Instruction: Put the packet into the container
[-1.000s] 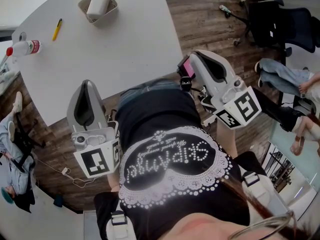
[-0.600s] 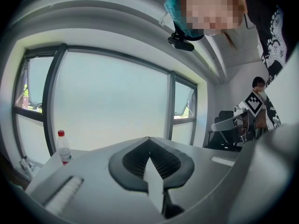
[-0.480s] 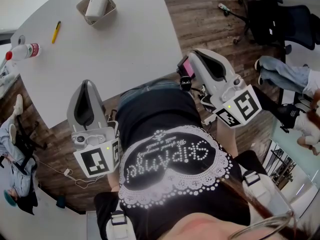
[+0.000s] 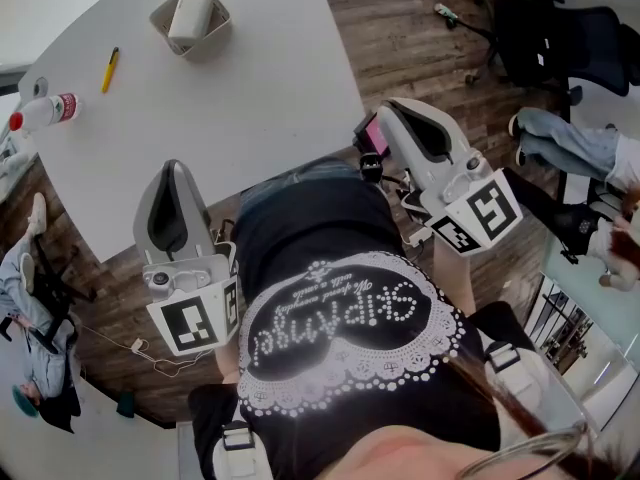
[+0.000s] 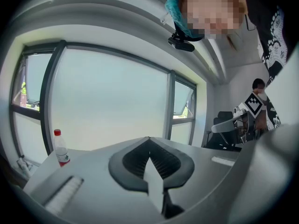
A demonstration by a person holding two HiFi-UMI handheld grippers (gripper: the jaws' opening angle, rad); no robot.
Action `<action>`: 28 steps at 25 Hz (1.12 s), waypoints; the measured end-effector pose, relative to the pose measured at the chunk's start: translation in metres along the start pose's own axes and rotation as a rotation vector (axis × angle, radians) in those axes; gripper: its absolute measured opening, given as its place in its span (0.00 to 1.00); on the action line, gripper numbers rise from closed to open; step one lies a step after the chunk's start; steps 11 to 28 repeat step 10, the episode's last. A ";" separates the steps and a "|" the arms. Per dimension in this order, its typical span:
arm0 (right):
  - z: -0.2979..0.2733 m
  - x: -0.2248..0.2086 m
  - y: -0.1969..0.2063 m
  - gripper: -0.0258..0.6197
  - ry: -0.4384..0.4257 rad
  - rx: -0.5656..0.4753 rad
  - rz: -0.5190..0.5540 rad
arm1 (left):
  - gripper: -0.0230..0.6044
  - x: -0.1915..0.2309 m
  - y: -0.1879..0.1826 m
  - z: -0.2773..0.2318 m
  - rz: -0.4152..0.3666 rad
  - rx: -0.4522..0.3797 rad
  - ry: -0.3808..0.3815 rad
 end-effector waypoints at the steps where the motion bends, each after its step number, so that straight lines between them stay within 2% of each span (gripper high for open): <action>1: -0.001 -0.001 0.001 0.04 0.000 0.002 -0.003 | 0.04 0.001 0.000 0.000 0.001 0.001 0.000; 28: -0.003 -0.002 0.002 0.04 0.001 0.009 -0.005 | 0.04 0.004 0.003 -0.003 0.007 0.007 -0.011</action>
Point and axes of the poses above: the fingertips, and each gripper's own axes: z backward along the fingers, x to its left, y out of its underside, the point moved 9 cm from there along z, backward along the fingers, and after that the axes turned 9 degrees about -x, right-handed, at the moved point
